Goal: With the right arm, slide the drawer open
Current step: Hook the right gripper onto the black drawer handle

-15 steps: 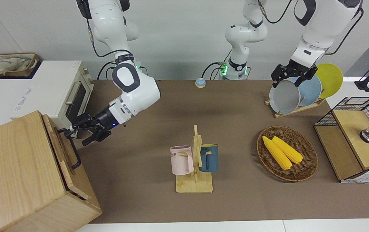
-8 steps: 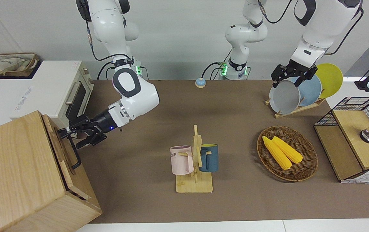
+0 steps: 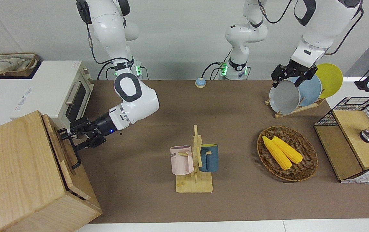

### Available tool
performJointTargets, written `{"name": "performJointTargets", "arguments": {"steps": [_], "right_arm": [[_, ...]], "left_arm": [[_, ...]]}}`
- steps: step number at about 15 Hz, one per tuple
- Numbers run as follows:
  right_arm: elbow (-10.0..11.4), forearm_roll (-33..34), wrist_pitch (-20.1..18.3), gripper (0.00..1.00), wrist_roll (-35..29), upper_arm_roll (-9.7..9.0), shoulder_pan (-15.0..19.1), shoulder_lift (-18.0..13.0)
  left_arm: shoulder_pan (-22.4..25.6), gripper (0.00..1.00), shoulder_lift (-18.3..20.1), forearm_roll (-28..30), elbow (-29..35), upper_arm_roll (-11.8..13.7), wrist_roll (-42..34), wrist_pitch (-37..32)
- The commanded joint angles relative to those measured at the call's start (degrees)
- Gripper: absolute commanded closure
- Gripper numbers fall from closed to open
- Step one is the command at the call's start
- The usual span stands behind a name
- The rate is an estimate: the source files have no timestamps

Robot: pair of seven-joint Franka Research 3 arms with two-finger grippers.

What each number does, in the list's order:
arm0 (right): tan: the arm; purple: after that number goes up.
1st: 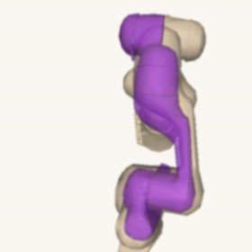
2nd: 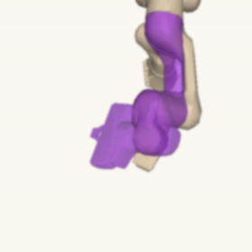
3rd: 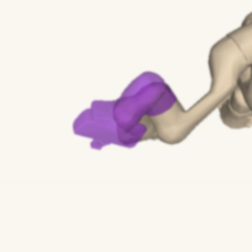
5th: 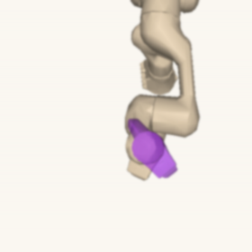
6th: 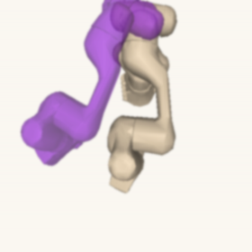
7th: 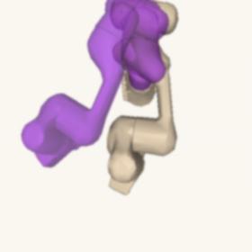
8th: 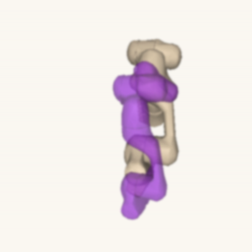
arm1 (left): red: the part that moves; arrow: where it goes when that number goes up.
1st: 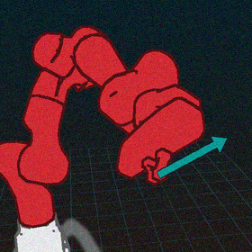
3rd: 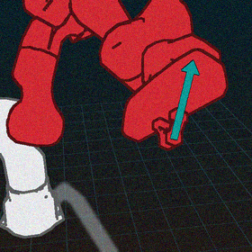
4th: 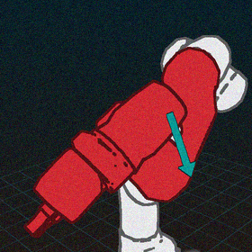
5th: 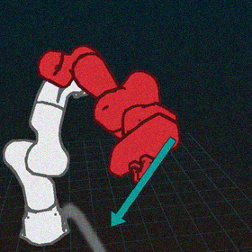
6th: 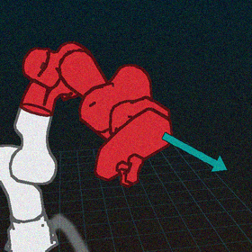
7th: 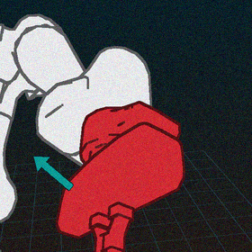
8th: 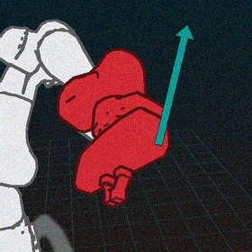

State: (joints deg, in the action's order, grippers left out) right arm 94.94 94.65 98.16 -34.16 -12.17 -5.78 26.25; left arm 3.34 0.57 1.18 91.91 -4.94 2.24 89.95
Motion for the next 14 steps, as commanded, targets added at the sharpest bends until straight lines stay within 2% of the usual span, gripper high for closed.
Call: {"name": "performJointTargets", "arguments": {"steps": [1, 4, 6, 8, 14], "right_arm": [[-0.2, 3.3, -1.5, 0.366, -0.8, -0.23, -0.1, 0.6], [-0.3, 3.6, -2.7, 0.634, -0.7, -0.23, -0.2, 0.6], [-0.3, 3.7, -3.2, 0.666, -0.1, -0.23, -0.2, 0.6], [-0.2, 3.6, -4.1, 0.834, 0.1, -0.31, -0.3, 0.5], [0.1, 2.7, -7.0, 0.892, 0.1, -0.93, -1.1, 0.3]], "left_arm": [[-0.3, 0.0, 0.6, -0.7, 0.3, 0.3, -0.4, -0.7], [-0.3, 0.0, 0.6, -0.7, 0.3, 0.3, -0.4, -0.7], [-0.3, 0.0, 0.6, -0.7, 0.3, 0.3, -0.4, -0.7], [-0.3, 0.0, 0.6, -0.7, 0.3, 0.3, -0.4, -0.7], [-0.3, 0.0, 0.6, -0.7, 0.3, 0.3, -0.4, -0.7]]}}
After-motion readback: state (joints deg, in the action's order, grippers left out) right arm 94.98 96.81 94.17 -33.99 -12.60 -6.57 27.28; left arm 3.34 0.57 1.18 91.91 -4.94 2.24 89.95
